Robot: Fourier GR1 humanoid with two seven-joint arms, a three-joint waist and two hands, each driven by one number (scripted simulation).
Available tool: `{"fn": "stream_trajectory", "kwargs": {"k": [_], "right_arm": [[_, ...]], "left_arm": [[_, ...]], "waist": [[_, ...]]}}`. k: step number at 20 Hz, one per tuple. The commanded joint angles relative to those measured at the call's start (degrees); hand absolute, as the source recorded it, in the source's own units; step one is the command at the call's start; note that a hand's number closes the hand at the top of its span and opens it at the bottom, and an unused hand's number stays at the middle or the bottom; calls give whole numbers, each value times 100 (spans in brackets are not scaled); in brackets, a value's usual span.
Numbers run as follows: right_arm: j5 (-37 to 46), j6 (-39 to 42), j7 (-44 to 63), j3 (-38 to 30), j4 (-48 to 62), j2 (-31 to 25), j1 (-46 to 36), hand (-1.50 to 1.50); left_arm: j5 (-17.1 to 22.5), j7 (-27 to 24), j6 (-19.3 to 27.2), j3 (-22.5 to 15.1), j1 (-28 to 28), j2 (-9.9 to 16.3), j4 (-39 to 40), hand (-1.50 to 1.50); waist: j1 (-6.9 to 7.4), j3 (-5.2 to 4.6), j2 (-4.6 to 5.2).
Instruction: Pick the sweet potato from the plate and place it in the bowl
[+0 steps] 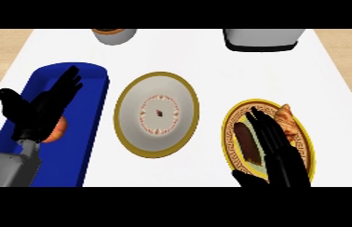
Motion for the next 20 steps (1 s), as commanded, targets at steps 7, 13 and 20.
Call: {"fn": "stream_trajectory", "kwargs": {"k": [7,13,20], "right_arm": [[981,3814,3301,573,-951,635,-1223,-150],[1050,5113,4538,959,-245,1962,-2002,-150],[965,5963,5164,701,-5,2310,-2188,-150]], "left_arm": [[-25,34,-160,57,-260,-52,269,0],[-20,193,-177,103,-141,-95,-127,0],[45,189,-427,300,-284,21,112,0]], "waist": [[154,7,42],[210,26,30],[168,21,24]]}}
